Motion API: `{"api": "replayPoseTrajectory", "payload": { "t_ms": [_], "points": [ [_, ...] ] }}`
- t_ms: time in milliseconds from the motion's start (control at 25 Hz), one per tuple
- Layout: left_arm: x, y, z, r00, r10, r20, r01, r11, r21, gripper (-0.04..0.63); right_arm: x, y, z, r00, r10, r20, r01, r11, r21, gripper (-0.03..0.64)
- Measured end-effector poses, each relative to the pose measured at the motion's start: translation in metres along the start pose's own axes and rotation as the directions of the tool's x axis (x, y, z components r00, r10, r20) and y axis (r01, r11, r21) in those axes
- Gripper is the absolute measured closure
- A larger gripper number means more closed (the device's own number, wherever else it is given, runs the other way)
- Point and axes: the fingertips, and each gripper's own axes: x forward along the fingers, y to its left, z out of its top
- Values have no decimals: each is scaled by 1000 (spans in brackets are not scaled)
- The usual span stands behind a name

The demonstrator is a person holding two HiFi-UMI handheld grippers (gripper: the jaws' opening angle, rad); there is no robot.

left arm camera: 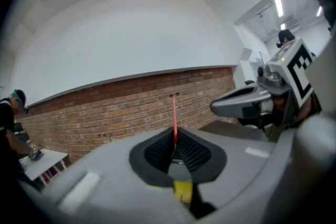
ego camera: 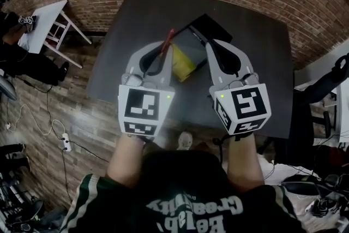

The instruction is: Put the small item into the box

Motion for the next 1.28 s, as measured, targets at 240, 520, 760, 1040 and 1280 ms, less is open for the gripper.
{"api": "replayPoseTrajectory", "payload": {
  "t_ms": [240, 520, 760, 1040, 1280],
  "points": [
    [17, -1, -3, 1000, 12, -16, -13, 1000, -4, 581, 8, -12, -6, 1000, 20, -3, -20, 1000, 3, 611],
    [27, -1, -1, 1000, 14, -19, -14, 1000, -5, 581, 14, -20, -8, 1000, 31, -3, -31, 999, 8, 611],
    [33, 0, -1, 1000, 15, -21, -15, 1000, -2, 581, 18, -24, -9, 999, 39, -2, -39, 999, 8, 611],
    [37, 3, -2, 999, 18, -30, -18, 1000, 1, 581, 23, -25, -11, 999, 50, -2, -50, 999, 14, 611],
    [35, 4, -4, 999, 17, -31, -18, 1000, -3, 581, 26, -22, -11, 999, 54, -1, -54, 998, 16, 611]
  ]
}}
